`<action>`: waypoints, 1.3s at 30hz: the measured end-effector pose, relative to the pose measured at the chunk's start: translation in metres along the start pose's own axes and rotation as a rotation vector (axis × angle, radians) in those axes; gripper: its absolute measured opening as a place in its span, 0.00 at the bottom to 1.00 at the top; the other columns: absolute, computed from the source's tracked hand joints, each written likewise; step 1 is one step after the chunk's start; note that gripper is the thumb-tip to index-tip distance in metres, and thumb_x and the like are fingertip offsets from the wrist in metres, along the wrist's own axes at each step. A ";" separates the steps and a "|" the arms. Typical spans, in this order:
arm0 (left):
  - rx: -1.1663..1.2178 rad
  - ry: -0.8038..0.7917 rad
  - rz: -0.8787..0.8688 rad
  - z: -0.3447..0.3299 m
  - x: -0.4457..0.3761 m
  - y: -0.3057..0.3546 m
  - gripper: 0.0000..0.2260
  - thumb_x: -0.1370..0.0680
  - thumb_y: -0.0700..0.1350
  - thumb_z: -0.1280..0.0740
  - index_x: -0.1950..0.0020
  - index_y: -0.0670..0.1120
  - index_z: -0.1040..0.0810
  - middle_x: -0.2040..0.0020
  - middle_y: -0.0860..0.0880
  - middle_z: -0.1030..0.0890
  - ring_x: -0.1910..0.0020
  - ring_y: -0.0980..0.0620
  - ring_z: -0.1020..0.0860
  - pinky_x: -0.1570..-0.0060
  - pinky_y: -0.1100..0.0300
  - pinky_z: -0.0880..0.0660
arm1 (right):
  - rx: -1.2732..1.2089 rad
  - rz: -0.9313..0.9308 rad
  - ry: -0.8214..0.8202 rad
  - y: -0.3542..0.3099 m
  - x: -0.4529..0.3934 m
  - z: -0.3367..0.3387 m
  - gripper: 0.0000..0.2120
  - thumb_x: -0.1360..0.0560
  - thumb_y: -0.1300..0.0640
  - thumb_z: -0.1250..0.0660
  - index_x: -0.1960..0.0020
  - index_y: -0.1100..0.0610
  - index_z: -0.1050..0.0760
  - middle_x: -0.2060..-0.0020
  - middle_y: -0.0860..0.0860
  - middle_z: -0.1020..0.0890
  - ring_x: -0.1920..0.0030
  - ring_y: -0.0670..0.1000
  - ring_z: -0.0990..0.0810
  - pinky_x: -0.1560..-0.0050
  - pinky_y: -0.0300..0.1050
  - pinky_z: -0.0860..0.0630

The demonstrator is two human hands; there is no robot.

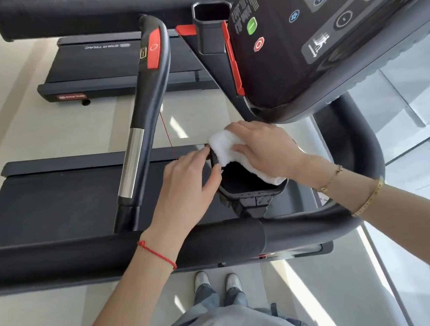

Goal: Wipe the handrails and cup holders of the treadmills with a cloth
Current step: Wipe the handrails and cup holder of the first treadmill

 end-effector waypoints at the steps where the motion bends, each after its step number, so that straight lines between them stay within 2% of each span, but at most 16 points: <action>1: 0.001 0.005 -0.003 0.000 0.001 0.000 0.17 0.19 0.50 0.39 0.32 0.46 0.26 0.51 0.50 0.20 0.51 0.50 0.24 0.41 0.47 0.27 | -0.013 0.038 -0.025 -0.002 -0.004 0.001 0.16 0.19 0.52 0.42 0.33 0.54 0.32 0.44 0.49 0.22 0.48 0.56 0.23 0.53 0.49 0.28; 3: 0.001 0.010 -0.005 0.000 0.002 0.000 0.15 0.19 0.49 0.38 0.35 0.46 0.25 0.55 0.51 0.22 0.55 0.51 0.26 0.43 0.47 0.27 | -0.040 0.058 -0.053 -0.004 -0.007 0.003 0.16 0.19 0.50 0.43 0.32 0.53 0.32 0.43 0.48 0.21 0.49 0.55 0.22 0.55 0.51 0.27; 4: 0.006 0.012 -0.005 0.000 0.001 -0.001 0.15 0.19 0.49 0.38 0.34 0.46 0.25 0.54 0.51 0.21 0.54 0.51 0.25 0.42 0.48 0.27 | -0.041 0.045 -0.049 -0.003 -0.006 0.003 0.17 0.19 0.50 0.43 0.32 0.52 0.32 0.43 0.48 0.21 0.48 0.55 0.23 0.55 0.51 0.27; 7: 0.023 0.002 0.005 0.001 0.001 -0.001 0.20 0.19 0.52 0.40 0.29 0.46 0.28 0.44 0.50 0.20 0.44 0.51 0.24 0.35 0.48 0.30 | -0.095 -0.045 -0.016 0.006 0.009 0.001 0.18 0.19 0.53 0.41 0.30 0.55 0.33 0.40 0.52 0.24 0.42 0.57 0.26 0.49 0.49 0.29; 10: 0.035 -0.011 0.002 0.002 0.000 0.000 0.21 0.19 0.53 0.41 0.28 0.47 0.28 0.44 0.51 0.20 0.43 0.51 0.24 0.35 0.48 0.30 | -0.224 -0.128 0.021 0.013 0.032 -0.001 0.23 0.21 0.59 0.38 0.27 0.58 0.38 0.36 0.58 0.30 0.39 0.59 0.30 0.49 0.35 0.42; 12: 0.033 -0.010 0.003 0.003 0.001 0.000 0.21 0.19 0.52 0.40 0.28 0.46 0.29 0.44 0.51 0.20 0.43 0.51 0.24 0.35 0.48 0.30 | -0.227 -0.138 0.025 0.011 0.039 -0.002 0.27 0.22 0.60 0.38 0.25 0.59 0.42 0.35 0.59 0.32 0.37 0.60 0.32 0.49 0.32 0.46; 15: 0.012 -0.006 -0.004 0.002 0.001 0.000 0.20 0.19 0.51 0.39 0.28 0.45 0.29 0.44 0.49 0.20 0.44 0.50 0.24 0.35 0.50 0.30 | -0.048 -0.059 0.014 0.005 0.020 -0.003 0.24 0.19 0.56 0.41 0.25 0.56 0.41 0.33 0.54 0.31 0.35 0.58 0.32 0.42 0.40 0.41; 17: 0.002 0.000 0.004 0.002 0.001 -0.001 0.20 0.19 0.51 0.39 0.28 0.44 0.29 0.45 0.48 0.20 0.45 0.49 0.24 0.36 0.53 0.31 | -0.013 0.006 -0.027 0.001 0.002 0.000 0.20 0.19 0.55 0.42 0.28 0.53 0.37 0.38 0.50 0.26 0.39 0.55 0.27 0.44 0.48 0.31; 19: -0.002 -0.003 0.004 0.002 0.001 -0.001 0.20 0.19 0.51 0.39 0.28 0.44 0.28 0.45 0.48 0.20 0.45 0.49 0.24 0.36 0.53 0.31 | -0.073 0.002 -0.064 0.002 -0.004 0.000 0.18 0.19 0.54 0.42 0.29 0.51 0.35 0.40 0.48 0.24 0.42 0.55 0.25 0.49 0.53 0.27; 23: 0.019 -0.010 -0.009 0.003 0.001 -0.001 0.21 0.19 0.51 0.39 0.27 0.45 0.29 0.41 0.49 0.20 0.42 0.50 0.24 0.34 0.48 0.31 | -0.262 -0.138 -0.005 0.010 0.020 0.001 0.21 0.20 0.58 0.40 0.28 0.52 0.35 0.36 0.51 0.27 0.39 0.56 0.28 0.46 0.49 0.30; 26: 0.024 -0.021 -0.022 0.002 0.001 -0.001 0.21 0.18 0.51 0.40 0.27 0.46 0.30 0.43 0.50 0.20 0.43 0.50 0.23 0.35 0.47 0.30 | -0.337 -0.284 0.024 0.008 0.047 -0.001 0.28 0.21 0.59 0.39 0.24 0.52 0.44 0.33 0.56 0.32 0.39 0.60 0.29 0.52 0.44 0.36; 29: 0.031 -0.018 -0.026 0.002 0.001 -0.002 0.21 0.18 0.51 0.40 0.27 0.45 0.30 0.43 0.49 0.20 0.43 0.49 0.23 0.35 0.46 0.29 | -0.345 -0.399 0.062 0.000 0.069 -0.005 0.31 0.21 0.59 0.39 0.23 0.57 0.50 0.34 0.60 0.32 0.42 0.62 0.26 0.56 0.43 0.38; 32: 0.029 -0.016 -0.025 0.001 0.002 -0.001 0.22 0.18 0.51 0.40 0.26 0.44 0.31 0.42 0.48 0.20 0.42 0.49 0.24 0.34 0.46 0.30 | -0.377 -0.468 0.038 0.002 0.062 -0.007 0.29 0.21 0.61 0.39 0.25 0.61 0.48 0.36 0.61 0.31 0.41 0.63 0.27 0.58 0.41 0.41; 37: 0.018 -0.022 -0.029 0.002 0.002 -0.001 0.22 0.18 0.51 0.41 0.26 0.45 0.31 0.40 0.48 0.20 0.40 0.49 0.24 0.34 0.47 0.30 | -0.437 -0.462 -0.043 0.014 0.031 -0.006 0.22 0.19 0.60 0.43 0.27 0.61 0.43 0.34 0.60 0.30 0.39 0.63 0.28 0.51 0.45 0.37; 39: 0.015 -0.023 -0.029 0.002 0.002 -0.001 0.22 0.18 0.51 0.41 0.26 0.45 0.31 0.41 0.49 0.20 0.40 0.49 0.24 0.34 0.47 0.30 | -0.463 -0.468 -0.031 0.013 0.043 -0.006 0.22 0.20 0.61 0.41 0.28 0.62 0.43 0.37 0.60 0.30 0.43 0.61 0.27 0.56 0.42 0.41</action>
Point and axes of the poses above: each hand's wrist, its own x-axis away from the middle knuckle, its own z-axis out of the back of the hand, y = z × x, the point moved 4 cm from there along -x, towards the middle knuckle
